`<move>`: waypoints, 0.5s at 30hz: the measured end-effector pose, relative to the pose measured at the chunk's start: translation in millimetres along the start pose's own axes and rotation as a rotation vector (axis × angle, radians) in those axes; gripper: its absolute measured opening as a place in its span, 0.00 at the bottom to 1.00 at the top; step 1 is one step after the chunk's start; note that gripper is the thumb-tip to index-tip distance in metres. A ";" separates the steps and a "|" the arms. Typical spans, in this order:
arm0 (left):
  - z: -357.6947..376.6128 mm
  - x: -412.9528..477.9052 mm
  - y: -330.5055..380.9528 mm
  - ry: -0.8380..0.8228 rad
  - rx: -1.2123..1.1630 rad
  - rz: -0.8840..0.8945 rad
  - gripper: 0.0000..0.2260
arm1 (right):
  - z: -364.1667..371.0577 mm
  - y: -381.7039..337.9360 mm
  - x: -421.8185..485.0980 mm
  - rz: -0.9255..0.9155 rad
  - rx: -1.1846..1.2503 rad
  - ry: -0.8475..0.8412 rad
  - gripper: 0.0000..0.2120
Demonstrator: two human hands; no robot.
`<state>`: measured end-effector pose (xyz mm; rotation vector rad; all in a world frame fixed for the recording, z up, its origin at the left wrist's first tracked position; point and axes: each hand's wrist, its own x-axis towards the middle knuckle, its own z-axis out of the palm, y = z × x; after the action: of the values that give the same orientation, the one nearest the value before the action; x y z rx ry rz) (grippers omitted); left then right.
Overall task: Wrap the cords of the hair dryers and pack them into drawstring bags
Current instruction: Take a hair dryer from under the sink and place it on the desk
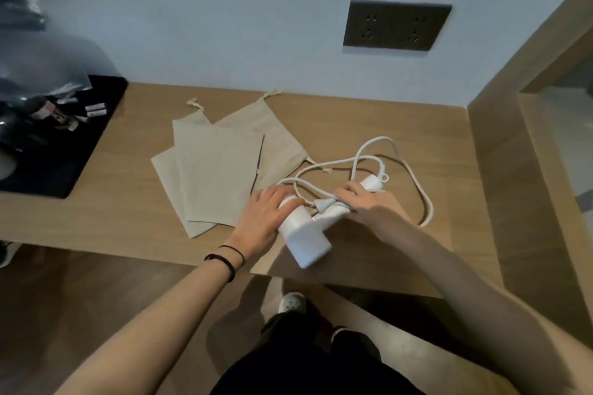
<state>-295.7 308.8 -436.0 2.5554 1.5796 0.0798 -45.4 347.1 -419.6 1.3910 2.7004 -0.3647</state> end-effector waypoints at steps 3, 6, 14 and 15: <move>1.4 17.7 -21.7 -0.008 0.019 0.072 0.28 | 5.2 -1.0 17.9 0.064 0.066 0.032 0.16; 0.4 30.4 -25.8 0.029 0.049 0.066 0.26 | 3.7 2.5 26.6 0.126 0.089 0.023 0.16; -2.0 49.1 -29.8 -0.022 0.018 0.108 0.24 | 13.3 10.5 33.7 0.205 0.186 0.033 0.16; -1.9 48.9 -29.8 -0.038 0.018 0.104 0.25 | 13.5 9.7 34.0 0.225 0.174 0.016 0.18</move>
<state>-300.4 365.7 -439.7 2.6348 1.4408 0.0278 -57.8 376.2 -440.5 1.7292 2.5386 -0.5821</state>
